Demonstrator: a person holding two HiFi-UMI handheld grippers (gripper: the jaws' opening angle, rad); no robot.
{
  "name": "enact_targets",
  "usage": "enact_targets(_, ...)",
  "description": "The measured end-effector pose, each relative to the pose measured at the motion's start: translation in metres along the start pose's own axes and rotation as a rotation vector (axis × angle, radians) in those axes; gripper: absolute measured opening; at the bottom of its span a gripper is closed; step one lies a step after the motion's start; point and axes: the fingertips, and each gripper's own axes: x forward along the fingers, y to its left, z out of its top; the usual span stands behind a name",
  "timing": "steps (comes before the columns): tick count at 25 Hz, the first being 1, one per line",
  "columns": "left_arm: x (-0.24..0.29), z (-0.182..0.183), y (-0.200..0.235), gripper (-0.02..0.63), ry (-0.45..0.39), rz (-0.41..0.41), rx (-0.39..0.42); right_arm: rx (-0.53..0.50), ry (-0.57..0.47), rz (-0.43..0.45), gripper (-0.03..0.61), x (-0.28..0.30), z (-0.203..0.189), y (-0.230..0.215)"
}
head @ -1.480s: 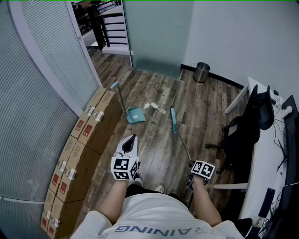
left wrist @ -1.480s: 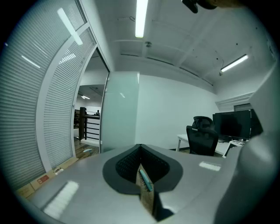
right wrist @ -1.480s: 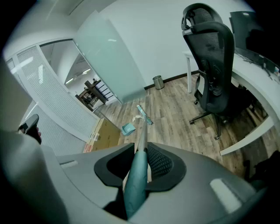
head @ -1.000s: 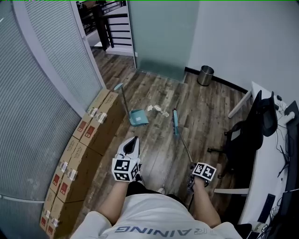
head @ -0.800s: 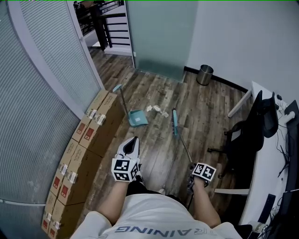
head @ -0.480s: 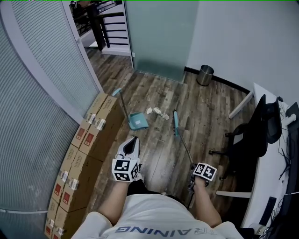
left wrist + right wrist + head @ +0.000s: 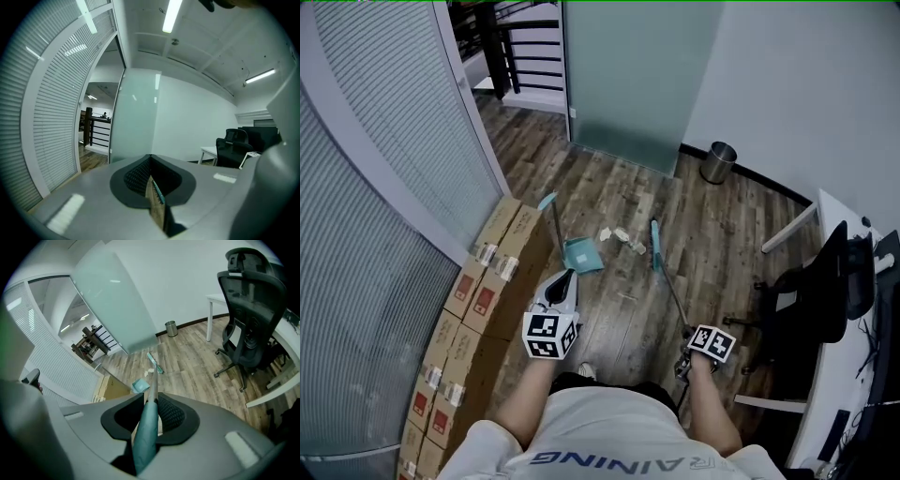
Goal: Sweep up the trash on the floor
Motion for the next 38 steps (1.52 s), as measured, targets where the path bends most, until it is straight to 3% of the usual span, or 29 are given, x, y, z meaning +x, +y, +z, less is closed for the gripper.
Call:
enact_targets(6, 0.021, 0.006, 0.061, 0.003, 0.019, 0.036, -0.023, -0.009, 0.005, 0.012, 0.11, 0.03, 0.016, 0.049)
enact_targets(17, 0.073, -0.002, 0.121, 0.003, 0.066, 0.136, -0.037, -0.065, 0.097, 0.029, 0.109, 0.115, 0.063, 0.091)
enact_targets(29, 0.2, 0.037, 0.131, 0.003, 0.093, 0.228, -0.012, -0.133, 0.178, 0.098, 0.11, 0.211, 0.198, 0.117)
enact_targets(38, 0.269, 0.036, 0.142, 0.003, 0.136, 0.29, -0.027, -0.148, 0.22, 0.098, 0.11, 0.265, 0.268, 0.108)
